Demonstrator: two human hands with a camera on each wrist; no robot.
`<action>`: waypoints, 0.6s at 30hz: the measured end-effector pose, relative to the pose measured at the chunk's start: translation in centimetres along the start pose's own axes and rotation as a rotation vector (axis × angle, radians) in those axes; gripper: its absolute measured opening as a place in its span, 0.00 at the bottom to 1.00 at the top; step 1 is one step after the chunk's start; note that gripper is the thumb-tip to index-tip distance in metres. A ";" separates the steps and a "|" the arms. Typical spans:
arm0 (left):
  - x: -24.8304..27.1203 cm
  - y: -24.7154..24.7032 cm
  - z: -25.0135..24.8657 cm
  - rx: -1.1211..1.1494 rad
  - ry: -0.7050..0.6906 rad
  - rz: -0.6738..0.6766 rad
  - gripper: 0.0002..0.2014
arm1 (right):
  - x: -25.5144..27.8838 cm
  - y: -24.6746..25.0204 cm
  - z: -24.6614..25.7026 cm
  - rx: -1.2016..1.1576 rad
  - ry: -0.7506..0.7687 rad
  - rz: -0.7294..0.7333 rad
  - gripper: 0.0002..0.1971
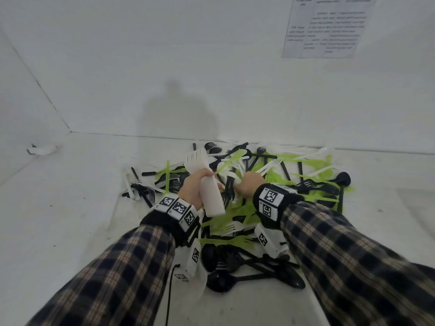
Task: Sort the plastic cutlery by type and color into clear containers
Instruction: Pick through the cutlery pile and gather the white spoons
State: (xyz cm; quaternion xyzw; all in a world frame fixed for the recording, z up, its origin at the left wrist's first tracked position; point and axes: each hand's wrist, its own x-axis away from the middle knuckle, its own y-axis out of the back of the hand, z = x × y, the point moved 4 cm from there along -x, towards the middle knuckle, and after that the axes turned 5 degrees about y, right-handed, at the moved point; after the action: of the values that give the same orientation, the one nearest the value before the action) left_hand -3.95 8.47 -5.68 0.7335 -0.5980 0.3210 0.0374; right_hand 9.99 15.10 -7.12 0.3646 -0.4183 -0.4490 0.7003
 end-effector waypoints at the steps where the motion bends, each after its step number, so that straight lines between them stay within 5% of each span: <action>1: 0.0 0.1 0.0 -0.012 -0.001 -0.002 0.03 | 0.0 0.1 0.2 0.005 -0.001 -0.026 0.18; 8: -0.7 0.5 0.0 -0.009 0.029 -0.021 0.04 | -0.5 -0.7 1.4 0.045 -0.043 0.013 0.23; 18: -0.4 -0.1 0.3 0.002 0.055 -0.016 0.04 | 0.5 -0.9 2.6 0.148 -0.037 0.005 0.10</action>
State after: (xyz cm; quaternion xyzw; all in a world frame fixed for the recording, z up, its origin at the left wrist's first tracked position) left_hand -3.81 8.70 -6.08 0.7292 -0.5906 0.3411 0.0558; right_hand 7.45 13.94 -6.82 0.4063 -0.4641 -0.4217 0.6646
